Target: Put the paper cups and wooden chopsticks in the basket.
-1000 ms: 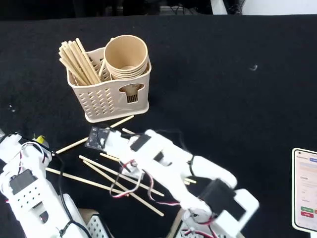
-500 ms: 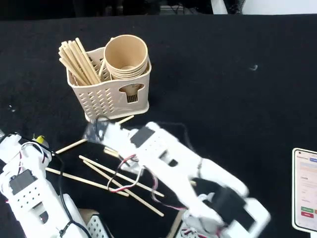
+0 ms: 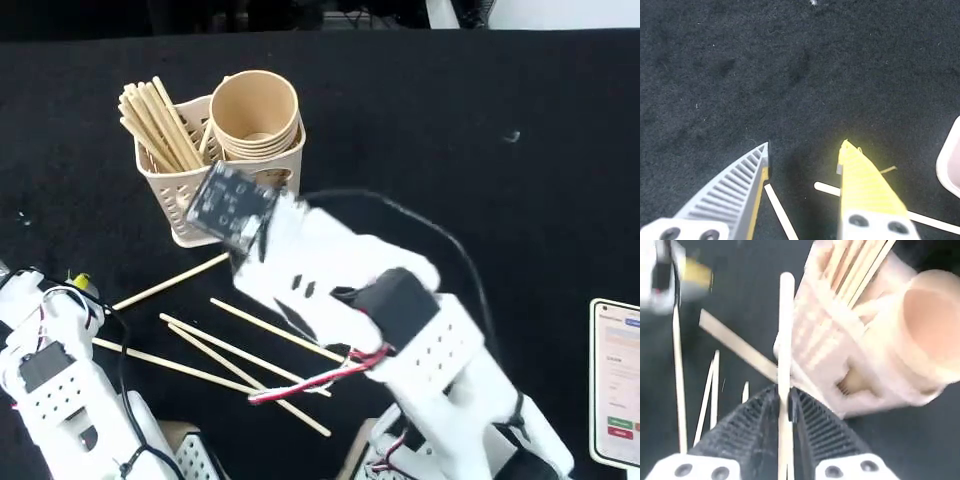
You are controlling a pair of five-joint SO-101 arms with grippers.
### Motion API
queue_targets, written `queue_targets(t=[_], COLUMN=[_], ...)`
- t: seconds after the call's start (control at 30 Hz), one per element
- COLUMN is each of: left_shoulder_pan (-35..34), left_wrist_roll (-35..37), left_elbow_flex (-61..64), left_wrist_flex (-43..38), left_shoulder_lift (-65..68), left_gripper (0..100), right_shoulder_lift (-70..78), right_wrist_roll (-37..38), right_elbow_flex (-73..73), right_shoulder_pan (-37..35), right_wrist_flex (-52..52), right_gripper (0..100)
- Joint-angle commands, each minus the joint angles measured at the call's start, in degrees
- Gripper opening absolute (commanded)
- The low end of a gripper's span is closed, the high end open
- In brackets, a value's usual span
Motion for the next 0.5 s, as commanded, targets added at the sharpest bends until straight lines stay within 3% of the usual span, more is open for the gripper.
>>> queue_targets(t=[0.0, 0.13, 0.27, 0.47], left_shoulder_pan=[-0.48, -0.48, -0.48, -0.48], left_wrist_roll=[0.35, 0.35, 0.35, 0.35], left_elbow_flex=[-0.4, -0.4, -0.4, -0.4], left_wrist_flex=[-0.88, -0.88, -0.88, -0.79], left_shoulder_lift=[-0.35, -0.35, -0.35, -0.35], left_gripper=[23, 23, 23, 23], right_shoulder_lift=[-1.8, -1.1, 4.09, 16.4], right_wrist_roll=[-6.86, -14.95, -15.74, -11.52], right_elbow_flex=[-8.22, -4.53, 2.15, 4.62], right_shoulder_pan=[0.26, 0.44, 0.62, 2.55], right_wrist_flex=[-12.75, -37.45, -59.08, -70.33], right_gripper=[1.1, 1.1, 1.1, 1.1])
